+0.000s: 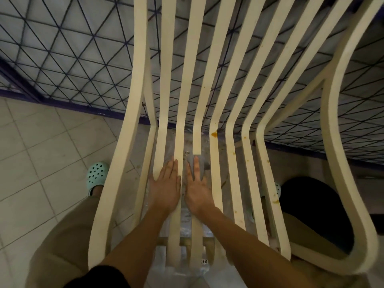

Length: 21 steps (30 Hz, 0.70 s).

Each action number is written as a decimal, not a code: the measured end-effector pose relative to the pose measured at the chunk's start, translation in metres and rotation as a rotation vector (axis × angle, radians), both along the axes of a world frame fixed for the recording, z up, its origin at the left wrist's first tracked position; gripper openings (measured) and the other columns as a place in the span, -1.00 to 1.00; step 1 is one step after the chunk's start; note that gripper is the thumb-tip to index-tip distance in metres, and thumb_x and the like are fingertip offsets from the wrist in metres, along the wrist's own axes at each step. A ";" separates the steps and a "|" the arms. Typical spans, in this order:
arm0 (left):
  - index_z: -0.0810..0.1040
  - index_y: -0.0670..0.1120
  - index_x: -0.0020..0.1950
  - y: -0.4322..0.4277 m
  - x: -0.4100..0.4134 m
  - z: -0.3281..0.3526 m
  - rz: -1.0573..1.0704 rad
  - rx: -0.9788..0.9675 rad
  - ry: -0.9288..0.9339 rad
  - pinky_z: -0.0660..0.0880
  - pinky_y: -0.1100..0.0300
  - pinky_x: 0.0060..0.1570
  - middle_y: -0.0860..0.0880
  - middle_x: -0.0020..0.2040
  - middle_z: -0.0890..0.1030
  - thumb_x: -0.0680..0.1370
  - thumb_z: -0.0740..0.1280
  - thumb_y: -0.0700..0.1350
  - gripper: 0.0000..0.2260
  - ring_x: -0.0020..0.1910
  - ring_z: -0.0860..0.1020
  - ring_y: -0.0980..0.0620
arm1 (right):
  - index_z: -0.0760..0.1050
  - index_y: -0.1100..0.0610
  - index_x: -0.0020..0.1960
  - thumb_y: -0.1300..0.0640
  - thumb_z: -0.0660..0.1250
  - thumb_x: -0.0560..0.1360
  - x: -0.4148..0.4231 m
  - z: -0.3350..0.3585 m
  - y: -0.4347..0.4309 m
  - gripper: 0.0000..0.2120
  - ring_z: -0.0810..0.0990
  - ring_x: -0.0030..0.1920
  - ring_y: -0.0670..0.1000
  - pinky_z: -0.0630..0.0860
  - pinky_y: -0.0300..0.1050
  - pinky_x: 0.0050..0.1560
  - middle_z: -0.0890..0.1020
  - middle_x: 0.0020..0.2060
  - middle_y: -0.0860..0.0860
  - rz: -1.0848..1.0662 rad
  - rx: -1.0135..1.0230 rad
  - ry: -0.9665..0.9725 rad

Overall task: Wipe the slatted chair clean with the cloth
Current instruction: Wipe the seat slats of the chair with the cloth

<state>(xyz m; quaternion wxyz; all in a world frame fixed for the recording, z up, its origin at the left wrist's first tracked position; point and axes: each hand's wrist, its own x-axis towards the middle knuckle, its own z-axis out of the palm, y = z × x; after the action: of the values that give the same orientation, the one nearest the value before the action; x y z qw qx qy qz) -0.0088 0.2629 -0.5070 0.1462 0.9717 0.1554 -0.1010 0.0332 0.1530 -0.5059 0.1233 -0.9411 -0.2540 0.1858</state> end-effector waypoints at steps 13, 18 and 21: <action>-0.15 -0.03 0.60 -0.028 -0.080 0.013 0.016 -0.060 0.061 0.01 -0.17 0.47 0.09 0.59 -0.18 0.61 -0.31 0.05 -0.46 0.57 -0.11 0.12 | -0.33 0.05 0.56 0.12 0.43 0.41 -0.109 0.006 -0.042 0.06 0.17 0.47 0.37 0.56 0.20 0.12 -0.39 0.51 0.11 -0.033 -0.022 -0.016; -0.18 -0.03 0.59 -0.038 -0.109 0.026 -0.012 -0.080 0.096 -0.04 -0.15 0.48 0.09 0.59 -0.20 0.69 -0.09 0.01 -0.50 0.56 -0.15 0.13 | -0.22 0.14 0.57 0.26 0.39 0.34 -0.156 0.013 -0.059 0.03 0.12 0.49 0.35 0.36 0.26 0.35 -0.19 0.55 0.19 -0.003 0.075 -0.136; -0.13 -0.03 0.60 -0.044 -0.125 0.031 0.006 -0.085 0.091 -0.04 -0.15 0.49 0.08 0.60 -0.12 0.69 -0.08 0.03 -0.51 0.57 -0.09 0.11 | -0.43 -0.03 0.51 0.32 0.31 0.45 -0.186 0.008 -0.074 0.02 -0.01 0.55 0.21 0.22 0.04 0.46 -0.36 0.52 0.02 -0.032 0.152 -0.050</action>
<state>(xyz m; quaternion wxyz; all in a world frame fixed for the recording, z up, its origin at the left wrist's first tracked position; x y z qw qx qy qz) -0.1342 0.2188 -0.4763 0.1802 0.9586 0.1603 -0.1514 -0.1524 0.0795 -0.4979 0.1911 -0.9373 -0.2555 0.1405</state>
